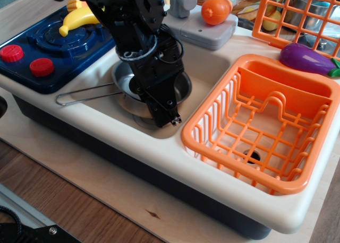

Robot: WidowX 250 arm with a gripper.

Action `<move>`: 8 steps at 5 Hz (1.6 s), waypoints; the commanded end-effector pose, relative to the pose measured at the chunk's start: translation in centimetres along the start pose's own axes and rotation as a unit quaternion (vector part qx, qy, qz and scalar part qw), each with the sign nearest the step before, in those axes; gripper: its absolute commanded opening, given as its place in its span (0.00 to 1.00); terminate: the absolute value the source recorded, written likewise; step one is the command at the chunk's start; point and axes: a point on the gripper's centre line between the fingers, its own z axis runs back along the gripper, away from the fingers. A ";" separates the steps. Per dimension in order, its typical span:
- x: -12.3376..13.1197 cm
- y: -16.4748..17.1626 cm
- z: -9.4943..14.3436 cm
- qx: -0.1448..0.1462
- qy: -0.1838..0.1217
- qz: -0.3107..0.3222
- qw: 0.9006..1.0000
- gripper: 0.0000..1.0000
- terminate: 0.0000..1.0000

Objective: Put pan from sink into drying rack

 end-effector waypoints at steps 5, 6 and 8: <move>6.1 -8.1 8.9 0.074 -0.032 0.047 0.996 0.00 0.00; 7.7 -11.0 8.5 0.061 -0.050 0.061 0.995 0.00 0.00; 9.8 -15.2 6.2 0.054 -0.093 0.089 0.990 0.00 0.00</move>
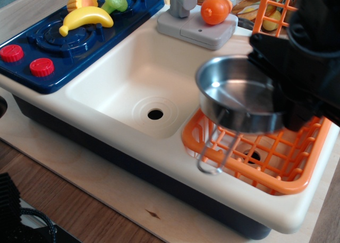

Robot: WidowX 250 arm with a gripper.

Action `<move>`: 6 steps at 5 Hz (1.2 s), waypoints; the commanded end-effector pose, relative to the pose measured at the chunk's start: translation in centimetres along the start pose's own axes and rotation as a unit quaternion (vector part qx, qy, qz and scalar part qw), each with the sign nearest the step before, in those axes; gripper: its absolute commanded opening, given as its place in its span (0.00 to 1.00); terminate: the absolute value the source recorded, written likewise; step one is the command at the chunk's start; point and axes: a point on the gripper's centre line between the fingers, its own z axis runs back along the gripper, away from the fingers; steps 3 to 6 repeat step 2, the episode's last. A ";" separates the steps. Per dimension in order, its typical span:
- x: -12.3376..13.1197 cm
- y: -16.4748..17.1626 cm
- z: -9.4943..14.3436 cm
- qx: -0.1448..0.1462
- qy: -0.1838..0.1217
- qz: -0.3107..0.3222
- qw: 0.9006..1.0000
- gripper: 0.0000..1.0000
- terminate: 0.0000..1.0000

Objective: Put pan from sink into drying rack

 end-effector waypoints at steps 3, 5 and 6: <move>1.4 -0.6 0.6 -0.010 -0.031 0.007 0.999 1.00 1.00; 1.4 -0.6 0.6 -0.010 -0.031 0.007 0.999 1.00 1.00; 1.4 -0.6 0.6 -0.010 -0.031 0.007 0.999 1.00 1.00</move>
